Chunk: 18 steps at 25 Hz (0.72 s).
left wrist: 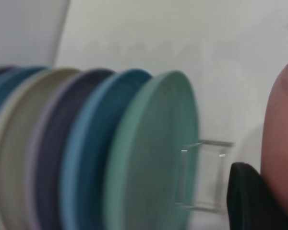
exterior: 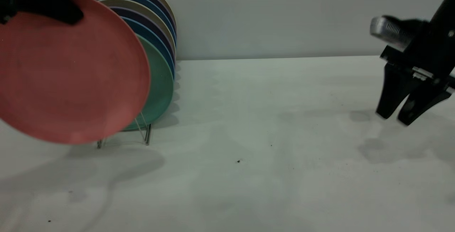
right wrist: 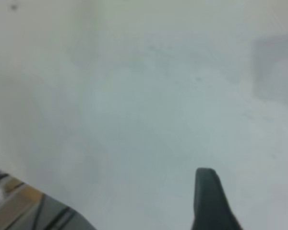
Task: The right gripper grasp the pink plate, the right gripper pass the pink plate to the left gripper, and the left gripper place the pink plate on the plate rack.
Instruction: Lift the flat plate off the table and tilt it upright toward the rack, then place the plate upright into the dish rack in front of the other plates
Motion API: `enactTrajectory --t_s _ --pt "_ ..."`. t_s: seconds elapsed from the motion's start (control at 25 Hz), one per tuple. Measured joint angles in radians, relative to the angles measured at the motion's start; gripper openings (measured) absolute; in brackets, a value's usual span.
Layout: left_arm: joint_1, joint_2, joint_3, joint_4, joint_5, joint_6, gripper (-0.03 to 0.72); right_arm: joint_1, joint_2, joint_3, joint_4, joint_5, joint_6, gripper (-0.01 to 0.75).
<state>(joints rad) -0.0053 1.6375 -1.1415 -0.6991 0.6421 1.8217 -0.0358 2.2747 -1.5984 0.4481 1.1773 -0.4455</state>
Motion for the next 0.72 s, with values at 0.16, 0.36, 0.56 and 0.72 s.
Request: enactTrajectory --t_s 0.16,0.36,0.56,0.72 --pt "-0.001 0.000 -0.041 -0.017 0.001 0.171 0.097 0.008 -0.036 -0.001 -0.059 0.010 0.033 0.452" --pt "-0.002 0.000 -0.065 -0.079 0.001 0.278 0.097 0.008 -0.038 -0.001 -0.086 0.013 0.044 0.452" --pt "-0.002 0.010 -0.071 -0.082 -0.008 0.280 0.097 0.008 -0.038 -0.001 -0.096 0.014 0.051 0.452" --pt "-0.002 0.027 -0.071 -0.085 -0.068 0.280 0.097 0.008 -0.039 -0.001 -0.097 0.014 0.052 0.452"
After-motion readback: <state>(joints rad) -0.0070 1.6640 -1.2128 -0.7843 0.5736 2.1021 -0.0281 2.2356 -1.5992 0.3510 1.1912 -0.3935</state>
